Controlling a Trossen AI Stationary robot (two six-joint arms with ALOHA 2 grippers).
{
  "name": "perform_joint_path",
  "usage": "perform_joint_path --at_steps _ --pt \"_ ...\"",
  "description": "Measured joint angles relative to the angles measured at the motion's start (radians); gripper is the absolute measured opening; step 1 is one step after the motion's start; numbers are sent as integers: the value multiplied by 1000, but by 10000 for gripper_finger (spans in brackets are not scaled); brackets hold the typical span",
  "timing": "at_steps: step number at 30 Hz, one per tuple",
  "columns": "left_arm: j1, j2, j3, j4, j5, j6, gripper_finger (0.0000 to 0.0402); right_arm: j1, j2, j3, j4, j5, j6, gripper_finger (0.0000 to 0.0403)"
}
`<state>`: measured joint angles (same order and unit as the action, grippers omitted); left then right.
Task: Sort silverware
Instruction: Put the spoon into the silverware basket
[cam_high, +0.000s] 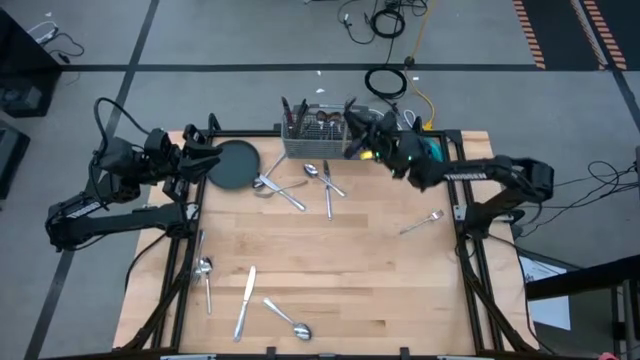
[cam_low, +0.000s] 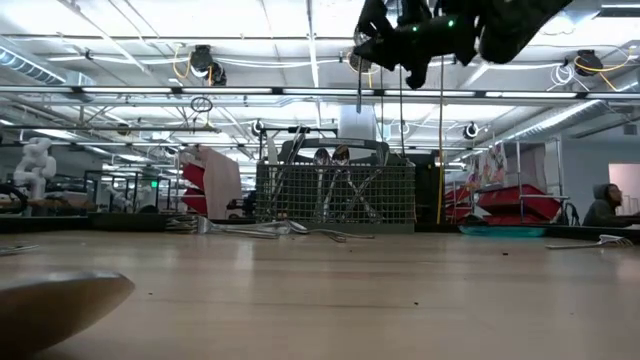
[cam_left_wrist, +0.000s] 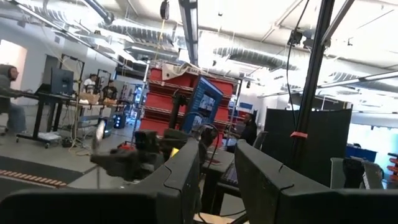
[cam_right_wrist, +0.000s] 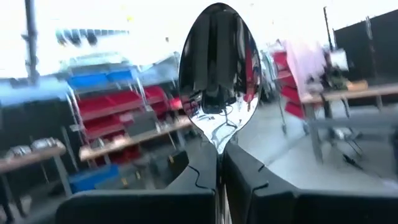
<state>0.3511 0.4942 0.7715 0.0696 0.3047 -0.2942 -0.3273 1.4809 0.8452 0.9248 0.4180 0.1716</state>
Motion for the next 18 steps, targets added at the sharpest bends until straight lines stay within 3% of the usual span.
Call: perform_joint_path --at_steps 7,14,18 --pt "0 0 0 0 -10 47 109 -127 171 124 76 -158 -14 0" --pt "0 0 0 0 -11 46 109 -165 409 340 120 -281 -8 0" --pt "0 0 0 -2 -12 46 109 -173 503 372 255 -292 24 0"
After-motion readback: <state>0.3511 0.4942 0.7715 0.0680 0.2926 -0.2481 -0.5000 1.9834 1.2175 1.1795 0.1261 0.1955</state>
